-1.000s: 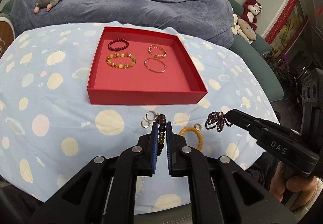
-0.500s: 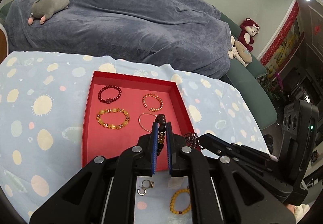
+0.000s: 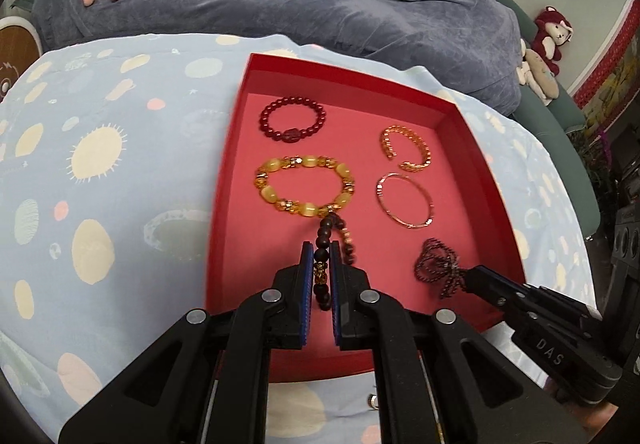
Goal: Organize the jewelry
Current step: 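Carry both pieces into the red box and open both grippers, then withdraw both grippers and move the right gripper to the yellow bead bracelet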
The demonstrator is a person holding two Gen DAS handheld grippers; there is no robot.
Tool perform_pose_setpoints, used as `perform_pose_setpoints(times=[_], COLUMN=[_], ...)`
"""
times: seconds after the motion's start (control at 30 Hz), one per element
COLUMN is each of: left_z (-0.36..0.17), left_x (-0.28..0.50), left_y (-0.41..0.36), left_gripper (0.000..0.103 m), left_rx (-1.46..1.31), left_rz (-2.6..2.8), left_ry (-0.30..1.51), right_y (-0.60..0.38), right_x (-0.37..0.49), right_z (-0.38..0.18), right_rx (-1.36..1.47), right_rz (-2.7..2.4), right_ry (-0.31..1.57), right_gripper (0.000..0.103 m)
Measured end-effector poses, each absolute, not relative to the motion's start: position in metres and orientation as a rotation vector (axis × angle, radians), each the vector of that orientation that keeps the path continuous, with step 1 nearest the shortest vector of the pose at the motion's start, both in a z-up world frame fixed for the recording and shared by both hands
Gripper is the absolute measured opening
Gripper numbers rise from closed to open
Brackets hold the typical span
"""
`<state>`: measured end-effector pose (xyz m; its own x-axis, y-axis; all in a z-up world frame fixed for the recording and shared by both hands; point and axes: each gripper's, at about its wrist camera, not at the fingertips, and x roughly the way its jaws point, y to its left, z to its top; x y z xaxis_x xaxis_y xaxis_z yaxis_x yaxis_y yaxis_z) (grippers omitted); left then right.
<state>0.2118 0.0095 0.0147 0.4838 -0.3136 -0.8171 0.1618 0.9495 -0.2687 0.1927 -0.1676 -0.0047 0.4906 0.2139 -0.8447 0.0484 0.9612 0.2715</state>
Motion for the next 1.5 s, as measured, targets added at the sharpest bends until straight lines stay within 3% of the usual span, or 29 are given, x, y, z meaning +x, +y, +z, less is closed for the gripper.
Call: perform_pose_setpoints(times=[0.2,0.27,0.3,0.33,0.37,0.5,1.07,1.5], left_z=[0.006,0.009,0.010,0.012,0.015,0.023,0.043,0.017], left_x=[0.217,0.216,0.215,0.214,0.213,0.208,0.146,0.080], left_y=[0.020,0.021,0.022,0.023,0.022,0.018,0.002,-0.001], left_gripper=[0.008,0.010,0.018,0.027,0.030,0.040,0.042,0.043], left_rx=[-0.167,-0.175,-0.178,-0.180,-0.181,-0.168,-0.125,-0.087], left_rz=[-0.248,-0.236,-0.229,-0.223,-0.223,-0.220,-0.239,-0.246], left_ry=[1.037,1.023,1.017,1.007,0.995,0.976,0.959,1.034], right_y=[-0.164,-0.160,-0.158,-0.157,-0.157,-0.158,-0.175,-0.174], right_x=[0.204,0.203,0.202,0.200,0.198,0.191,0.120,0.052], right_z=[-0.009,-0.005,-0.002,0.002,0.006,0.015,0.027,-0.006], right_rx=[0.236,0.211,0.193,0.179,0.170,0.169,0.199,0.182], right_rz=[0.092,0.090,0.081,0.074,0.074,0.078,0.047,0.033], right_ry=[1.067,1.049,1.036,1.017,0.997,0.980,0.985,1.069], right_gripper=[0.008,0.019,0.025,0.042,0.049,0.049,0.049,0.049])
